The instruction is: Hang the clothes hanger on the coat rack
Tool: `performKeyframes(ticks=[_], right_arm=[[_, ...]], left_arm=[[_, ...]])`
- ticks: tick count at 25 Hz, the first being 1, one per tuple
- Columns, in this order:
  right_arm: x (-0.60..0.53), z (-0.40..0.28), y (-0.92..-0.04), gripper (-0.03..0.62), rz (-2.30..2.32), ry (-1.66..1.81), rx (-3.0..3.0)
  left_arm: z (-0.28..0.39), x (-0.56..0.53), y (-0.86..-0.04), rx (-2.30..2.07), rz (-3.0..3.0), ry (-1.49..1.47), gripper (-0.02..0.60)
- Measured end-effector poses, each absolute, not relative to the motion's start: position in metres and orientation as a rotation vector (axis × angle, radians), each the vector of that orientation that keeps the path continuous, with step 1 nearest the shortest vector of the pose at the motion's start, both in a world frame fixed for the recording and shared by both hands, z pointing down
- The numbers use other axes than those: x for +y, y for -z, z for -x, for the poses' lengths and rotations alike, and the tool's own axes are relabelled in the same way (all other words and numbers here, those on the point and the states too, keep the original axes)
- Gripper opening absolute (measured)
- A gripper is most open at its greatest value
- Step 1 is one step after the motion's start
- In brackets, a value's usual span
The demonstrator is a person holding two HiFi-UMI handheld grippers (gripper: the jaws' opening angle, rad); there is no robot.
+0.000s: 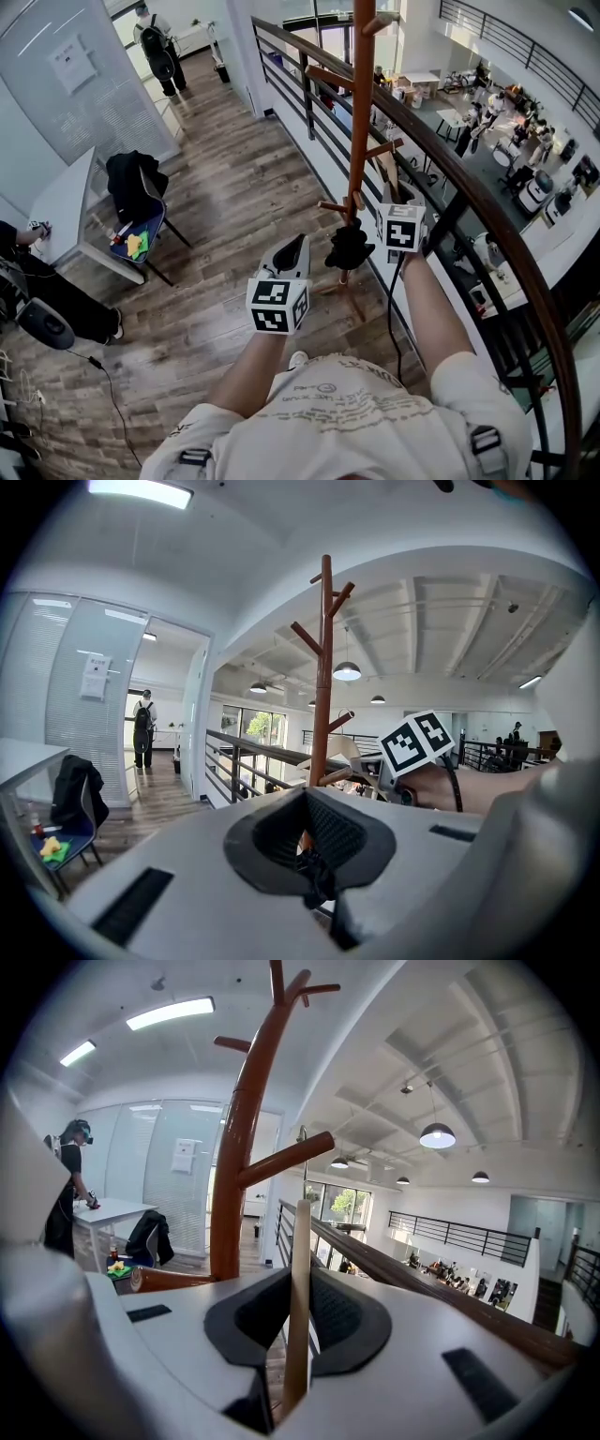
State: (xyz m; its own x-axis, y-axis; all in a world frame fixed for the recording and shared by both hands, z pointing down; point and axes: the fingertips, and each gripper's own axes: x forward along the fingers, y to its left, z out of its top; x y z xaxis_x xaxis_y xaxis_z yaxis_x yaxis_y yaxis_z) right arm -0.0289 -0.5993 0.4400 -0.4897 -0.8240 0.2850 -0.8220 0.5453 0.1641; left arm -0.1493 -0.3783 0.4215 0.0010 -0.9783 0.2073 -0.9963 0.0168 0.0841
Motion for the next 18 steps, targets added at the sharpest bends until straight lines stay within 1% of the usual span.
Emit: performKeyframes(ticks=[18], right_arm=[[-0.568, 0.047, -0.465, 0.051, -1.231, 0.060, -2.447]], left_arm=[[0.151, -0.368, -0.427, -2.076, -2.049, -0.134, 0.003]])
